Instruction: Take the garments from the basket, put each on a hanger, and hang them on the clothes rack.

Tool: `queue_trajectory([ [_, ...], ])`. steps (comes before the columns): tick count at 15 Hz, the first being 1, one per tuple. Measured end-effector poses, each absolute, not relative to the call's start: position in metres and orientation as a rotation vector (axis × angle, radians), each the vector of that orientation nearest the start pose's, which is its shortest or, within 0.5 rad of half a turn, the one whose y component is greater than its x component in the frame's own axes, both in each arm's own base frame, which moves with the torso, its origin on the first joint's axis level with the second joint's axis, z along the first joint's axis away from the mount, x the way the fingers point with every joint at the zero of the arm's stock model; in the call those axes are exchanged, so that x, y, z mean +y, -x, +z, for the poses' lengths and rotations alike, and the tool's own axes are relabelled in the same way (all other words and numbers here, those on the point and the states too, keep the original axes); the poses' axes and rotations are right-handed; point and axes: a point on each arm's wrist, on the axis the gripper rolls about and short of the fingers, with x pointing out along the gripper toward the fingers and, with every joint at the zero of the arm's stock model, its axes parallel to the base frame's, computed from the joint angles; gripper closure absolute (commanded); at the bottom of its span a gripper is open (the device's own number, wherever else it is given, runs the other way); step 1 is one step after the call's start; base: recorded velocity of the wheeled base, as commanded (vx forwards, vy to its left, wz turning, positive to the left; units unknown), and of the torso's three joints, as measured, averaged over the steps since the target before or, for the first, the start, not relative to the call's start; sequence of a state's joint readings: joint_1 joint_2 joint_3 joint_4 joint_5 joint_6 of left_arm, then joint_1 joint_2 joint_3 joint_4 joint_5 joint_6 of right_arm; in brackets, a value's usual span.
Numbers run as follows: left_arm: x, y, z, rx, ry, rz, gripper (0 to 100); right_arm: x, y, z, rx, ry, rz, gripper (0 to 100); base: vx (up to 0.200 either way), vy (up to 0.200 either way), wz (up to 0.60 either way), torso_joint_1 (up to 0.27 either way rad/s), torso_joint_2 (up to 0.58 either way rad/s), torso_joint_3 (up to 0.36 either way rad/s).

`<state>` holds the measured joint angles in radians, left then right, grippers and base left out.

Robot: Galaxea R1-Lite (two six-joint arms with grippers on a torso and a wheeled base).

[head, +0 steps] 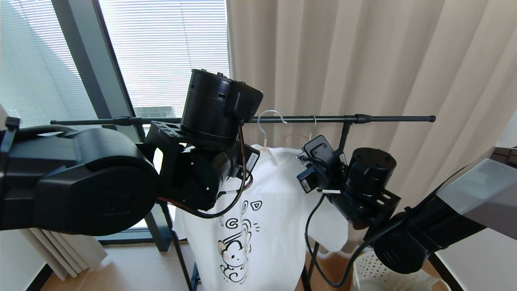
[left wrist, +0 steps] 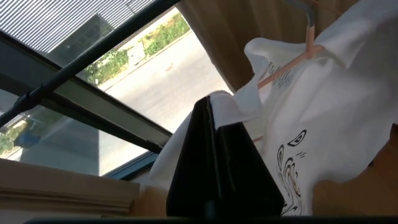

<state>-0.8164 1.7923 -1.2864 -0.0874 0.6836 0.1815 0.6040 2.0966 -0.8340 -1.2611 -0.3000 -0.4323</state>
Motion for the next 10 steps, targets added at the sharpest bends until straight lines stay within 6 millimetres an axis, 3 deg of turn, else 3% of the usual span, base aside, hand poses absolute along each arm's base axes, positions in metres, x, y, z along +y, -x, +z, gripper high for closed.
queue_trajectory([
  [10, -0.256, -0.25, 0.23, 0.3, -0.394, -0.166, 100, 0.213, -0.322, 0.116, -0.076, 0.4, 0.283, 100, 0.0, 0.0, 0.0, 0.0, 0.0, 0.0],
])
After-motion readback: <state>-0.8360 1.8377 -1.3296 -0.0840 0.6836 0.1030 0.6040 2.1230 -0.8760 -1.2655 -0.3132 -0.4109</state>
